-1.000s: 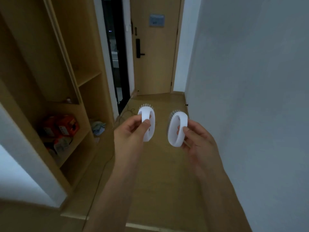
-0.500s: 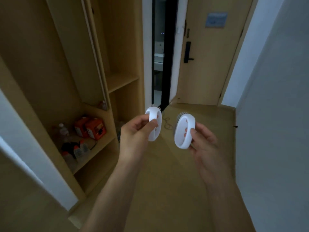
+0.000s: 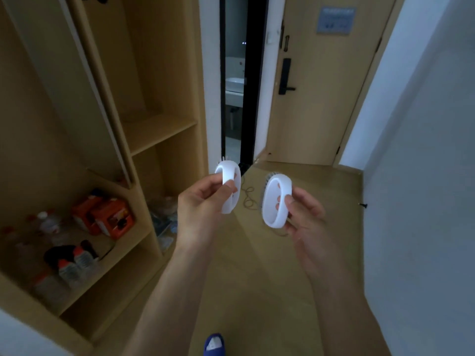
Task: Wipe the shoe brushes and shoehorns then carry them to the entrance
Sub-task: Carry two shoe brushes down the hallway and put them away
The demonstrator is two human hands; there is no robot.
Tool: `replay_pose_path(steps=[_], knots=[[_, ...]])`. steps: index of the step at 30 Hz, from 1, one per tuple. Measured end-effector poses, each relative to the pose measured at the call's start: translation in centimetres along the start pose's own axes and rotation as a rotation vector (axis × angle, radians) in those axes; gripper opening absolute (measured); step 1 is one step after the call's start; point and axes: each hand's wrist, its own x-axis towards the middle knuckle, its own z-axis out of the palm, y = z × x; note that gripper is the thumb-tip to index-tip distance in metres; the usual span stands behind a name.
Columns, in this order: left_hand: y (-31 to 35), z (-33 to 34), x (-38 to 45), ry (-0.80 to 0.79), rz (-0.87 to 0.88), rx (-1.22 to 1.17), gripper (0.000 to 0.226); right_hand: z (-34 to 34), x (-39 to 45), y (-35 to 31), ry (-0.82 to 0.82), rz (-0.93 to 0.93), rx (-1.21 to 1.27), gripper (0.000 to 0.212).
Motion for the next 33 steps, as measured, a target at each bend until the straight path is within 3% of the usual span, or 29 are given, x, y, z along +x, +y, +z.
replay_pose_path(steps=[9, 16, 21, 33], knots=[[-2.6, 4.5, 20.8, -0.096, 0.035, -0.055, 0.02, 4.2, 19.5, 0.8, 0.072, -0.028, 0.004, 0.019], [-4.1, 4.9, 33.3, -0.029, 0.012, -0.101, 0.01, 8.2, 31.4, 3.4, 0.056, -0.023, 0.02, 0.02], [-6.4, 3.7, 39.3, 0.041, 0.03, -0.054, 0.015, 11.7, 39.0, 6.4, 0.013, 0.028, 0.03, 0.022], [-10.7, 1.4, 55.5, 0.413, 0.08, 0.114, 0.023, 22.0, 58.8, 13.4, -0.415, 0.193, 0.057, 0.03]])
